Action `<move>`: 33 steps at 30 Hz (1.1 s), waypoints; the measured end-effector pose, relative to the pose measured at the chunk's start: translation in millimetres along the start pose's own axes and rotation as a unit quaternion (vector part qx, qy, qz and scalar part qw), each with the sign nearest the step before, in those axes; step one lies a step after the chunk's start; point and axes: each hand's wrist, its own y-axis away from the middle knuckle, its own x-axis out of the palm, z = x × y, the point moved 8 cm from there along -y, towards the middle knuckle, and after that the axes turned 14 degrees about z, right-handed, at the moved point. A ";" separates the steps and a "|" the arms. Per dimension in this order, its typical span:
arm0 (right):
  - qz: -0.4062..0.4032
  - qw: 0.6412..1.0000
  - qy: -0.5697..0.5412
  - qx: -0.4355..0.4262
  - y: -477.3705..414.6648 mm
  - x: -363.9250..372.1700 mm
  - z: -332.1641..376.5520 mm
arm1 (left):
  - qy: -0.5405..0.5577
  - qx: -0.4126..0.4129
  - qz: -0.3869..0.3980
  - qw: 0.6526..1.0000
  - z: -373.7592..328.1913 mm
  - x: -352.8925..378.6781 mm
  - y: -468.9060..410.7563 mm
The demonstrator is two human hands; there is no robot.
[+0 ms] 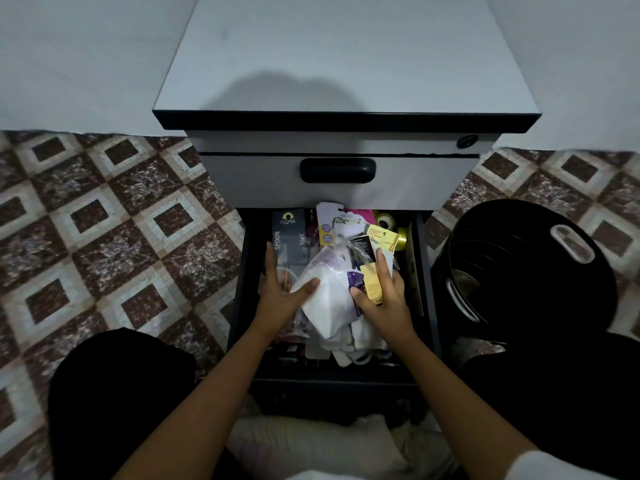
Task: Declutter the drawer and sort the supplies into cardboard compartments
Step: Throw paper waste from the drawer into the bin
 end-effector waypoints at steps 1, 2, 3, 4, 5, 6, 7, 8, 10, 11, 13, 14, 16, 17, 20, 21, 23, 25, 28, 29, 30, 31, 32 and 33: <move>-0.002 1.000 0.010 -0.003 -0.3 -0.2 0.4 | -0.009 0.004 0.012 1.000 -2.1 2.3 0.9; -0.003 1.000 0.020 -0.006 -0.5 -0.1 1.2 | -0.021 0.007 0.026 0.999 -3.3 5.0 1.5; -0.001 1.000 0.030 -0.010 -0.4 0.1 1.7 | -0.037 0.008 0.040 0.998 -4.2 8.2 2.2; 0.001 0.999 0.036 -0.013 -0.3 0.5 2.1 | -0.057 0.008 0.052 0.997 -3.1 11.2 2.1; 0.006 0.999 0.038 -0.018 -0.3 1.0 2.6 | -0.076 0.008 0.061 0.995 -2.8 13.4 2.1; 0.012 0.999 0.037 -0.022 -0.4 2.0 2.9 | -0.084 0.009 0.070 0.994 -2.5 15.6 2.0; 0.020 0.999 0.032 -0.025 -1.0 3.6 2.8 | -0.076 0.010 0.075 0.994 -1.8 16.7 1.6; 0.029 0.999 0.028 -0.023 -1.8 5.7 2.2 | -0.060 0.011 0.080 0.995 -2.2 17.5 1.5; 0.036 0.999 0.027 -0.012 -3.1 9.6 0.5 | -0.028 0.004 0.088 0.996 -2.9 19.8 0.5; 0.035 0.999 0.025 -0.008 -3.4 10.8 0.3 | -0.019 0.002 0.089 0.996 -3.9 20.5 0.6; 0.025 1.000 0.016 -0.006 -1.6 11.5 2.1 | -0.014 0.011 0.095 0.995 -7.0 21.7 1.5; 0.020 1.000 0.009 -0.007 -0.3 11.0 3.7 | -0.016 0.017 0.099 0.995 -9.4 22.6 2.3; 0.017 1.000 -0.002 -0.004 1.5 9.8 5.7 | -0.031 0.025 0.102 0.994 -9.3 21.7 2.6; 0.019 1.000 -0.007 0.002 1.4 9.5 4.7 | -0.031 0.025 0.100 0.994 -9.9 20.7 3.0; 0.025 0.999 -0.030 0.016 1.2 8.4 4.2 | -0.023 0.037 0.099 0.994 -13.6 18.8 2.7; 0.029 0.999 -0.040 0.016 0.4 8.5 4.1 | -0.015 0.038 0.101 0.994 -16.1 18.9 3.3; 0.037 0.998 -0.057 0.017 -1.5 8.8 3.9 | 0.016 0.039 0.104 0.994 -18.8 18.7 3.3; 0.038 0.996 -0.075 0.026 -3.1 9.4 2.5 | 0.038 0.030 0.105 0.993 -16.7 19.1 3.3; 0.052 0.992 -0.102 0.045 -5.6 14.9 -6.4 | 0.070 0.021 0.114 0.991 -12.8 24.1 6.7; 0.062 0.991 -0.106 0.051 -6.1 17.3 -11.3 | 0.075 0.016 0.114 0.990 -11.1 25.9 7.6; 0.072 0.989 -0.112 0.057 -5.6 19.5 -13.3 | 0.080 0.015 0.113 0.990 -10.1 27.7 7.8; 0.077 0.988 -0.122 0.061 -6.3 20.1 -16.1 | 0.078 0.016 0.114 0.990 -10.4 29.2 8.1; 0.080 0.986 -0.131 0.064 -5.4 20.1 -14.4 | 0.078 0.020 0.113 0.990 -11.2 30.5 7.9; 0.086 0.984 -0.142 0.061 -6.1 20.5 -13.9 | 0.080 0.019 0.114 0.990 -11.0 31.1 7.3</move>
